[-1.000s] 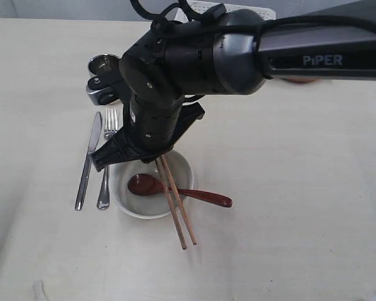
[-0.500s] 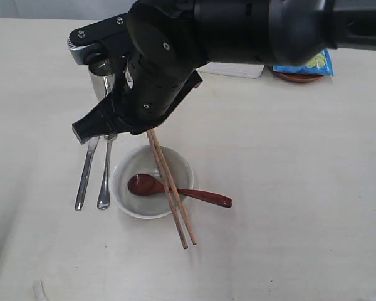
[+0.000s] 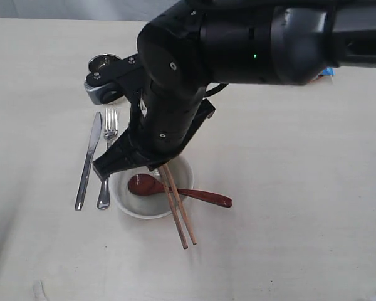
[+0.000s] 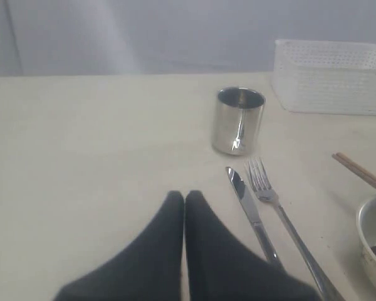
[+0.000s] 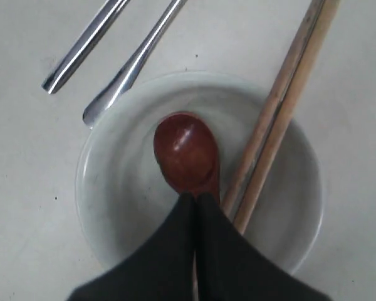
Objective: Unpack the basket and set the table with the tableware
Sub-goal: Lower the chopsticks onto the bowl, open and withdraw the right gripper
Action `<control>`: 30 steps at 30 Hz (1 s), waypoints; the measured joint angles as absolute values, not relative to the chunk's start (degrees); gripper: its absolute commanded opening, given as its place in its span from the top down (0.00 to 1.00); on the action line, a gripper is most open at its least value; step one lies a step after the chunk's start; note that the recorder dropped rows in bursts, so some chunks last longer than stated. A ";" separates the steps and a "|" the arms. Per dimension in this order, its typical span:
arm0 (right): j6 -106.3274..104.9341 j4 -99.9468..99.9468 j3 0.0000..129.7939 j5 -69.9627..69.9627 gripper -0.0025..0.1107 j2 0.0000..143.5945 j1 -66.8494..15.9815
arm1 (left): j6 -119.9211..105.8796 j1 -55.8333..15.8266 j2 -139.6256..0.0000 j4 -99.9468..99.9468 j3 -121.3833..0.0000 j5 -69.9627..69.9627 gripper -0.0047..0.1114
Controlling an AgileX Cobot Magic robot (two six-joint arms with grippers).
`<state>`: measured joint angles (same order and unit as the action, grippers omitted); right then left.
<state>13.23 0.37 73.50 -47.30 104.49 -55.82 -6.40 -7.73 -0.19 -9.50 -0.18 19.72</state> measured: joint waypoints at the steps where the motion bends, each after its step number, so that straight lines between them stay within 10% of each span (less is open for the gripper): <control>1: 12.97 0.63 72.87 -46.97 0.98 104.49 -56.16 | -6.40 -7.73 -0.19 -9.50 -0.18 19.72 0.96; 30: 12.07 -1.02 69.17 -45.19 0.98 106.43 -59.59 | -6.40 -7.73 -0.19 -9.50 -0.18 19.72 0.96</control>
